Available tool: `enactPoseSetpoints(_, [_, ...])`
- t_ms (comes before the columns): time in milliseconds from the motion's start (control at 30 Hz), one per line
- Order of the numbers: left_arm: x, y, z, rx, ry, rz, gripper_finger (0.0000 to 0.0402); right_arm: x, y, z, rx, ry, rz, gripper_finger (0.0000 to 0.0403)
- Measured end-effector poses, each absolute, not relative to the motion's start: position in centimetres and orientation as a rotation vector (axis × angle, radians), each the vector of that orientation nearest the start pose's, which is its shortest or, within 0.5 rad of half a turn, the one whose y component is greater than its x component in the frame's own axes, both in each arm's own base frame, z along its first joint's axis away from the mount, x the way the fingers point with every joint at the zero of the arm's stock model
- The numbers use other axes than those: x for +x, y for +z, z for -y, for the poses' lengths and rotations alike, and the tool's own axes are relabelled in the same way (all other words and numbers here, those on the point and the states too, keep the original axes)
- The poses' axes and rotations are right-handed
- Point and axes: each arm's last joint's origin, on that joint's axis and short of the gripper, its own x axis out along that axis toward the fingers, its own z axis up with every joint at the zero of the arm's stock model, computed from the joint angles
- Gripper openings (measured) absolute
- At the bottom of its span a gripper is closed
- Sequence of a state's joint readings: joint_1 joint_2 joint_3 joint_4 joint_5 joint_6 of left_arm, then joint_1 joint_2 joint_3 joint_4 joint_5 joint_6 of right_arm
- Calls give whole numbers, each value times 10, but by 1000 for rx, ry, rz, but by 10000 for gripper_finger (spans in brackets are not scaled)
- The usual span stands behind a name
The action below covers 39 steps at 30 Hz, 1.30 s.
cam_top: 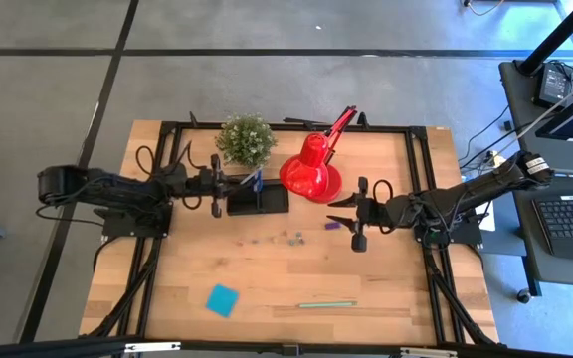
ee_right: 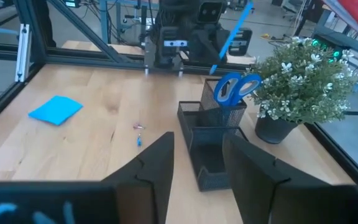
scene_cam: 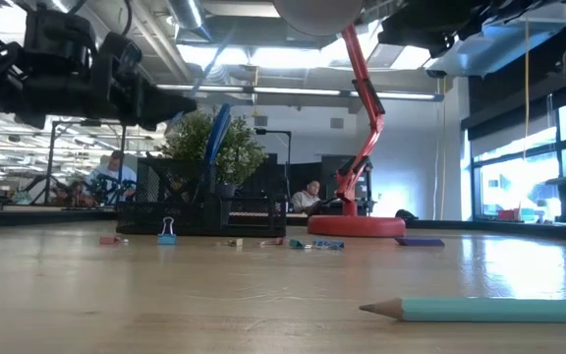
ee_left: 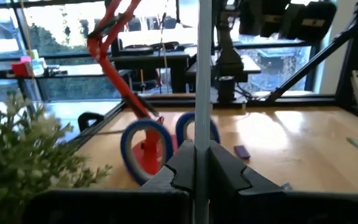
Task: Pick and place office supplies into organizer
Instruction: Put the blue pencil into the black desk organizer
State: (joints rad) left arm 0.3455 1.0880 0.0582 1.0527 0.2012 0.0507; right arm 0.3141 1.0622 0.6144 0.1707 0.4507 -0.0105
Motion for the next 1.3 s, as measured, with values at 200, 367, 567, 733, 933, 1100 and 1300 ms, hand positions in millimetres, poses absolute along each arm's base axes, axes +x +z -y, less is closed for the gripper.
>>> enactPoseSetpoints(200, [165, 155, -60, 56, 180, 13, 15, 221, 255, -59, -118, -135, -270, 141])
enactPoseSetpoints(367, [162, 149, -62, 58, 199, 28, 15, 221, 255, -58, -115, -136, -275, 141])
enactPoseSetpoints(567, [158, 144, -63, 43, 214, 45, 15, 221, 255, -58, -117, -137, -274, 141])
enactPoseSetpoints(733, [159, 139, -64, 29, 240, 14, 15, 221, 255, -58, -116, -138, -274, 141])
enactPoseSetpoints(933, [159, 136, -65, 24, 266, 1, 15, 221, 255, -58, -119, -138, -275, 141])
enactPoseSetpoints(1100, [159, 136, -65, 20, 281, -8, 16, 221, 255, -58, -119, -138, -275, 141])
enactPoseSetpoints(1300, [159, 134, -66, 20, 291, -25, 17, 221, 255, -58, -122, -137, -275, 141])
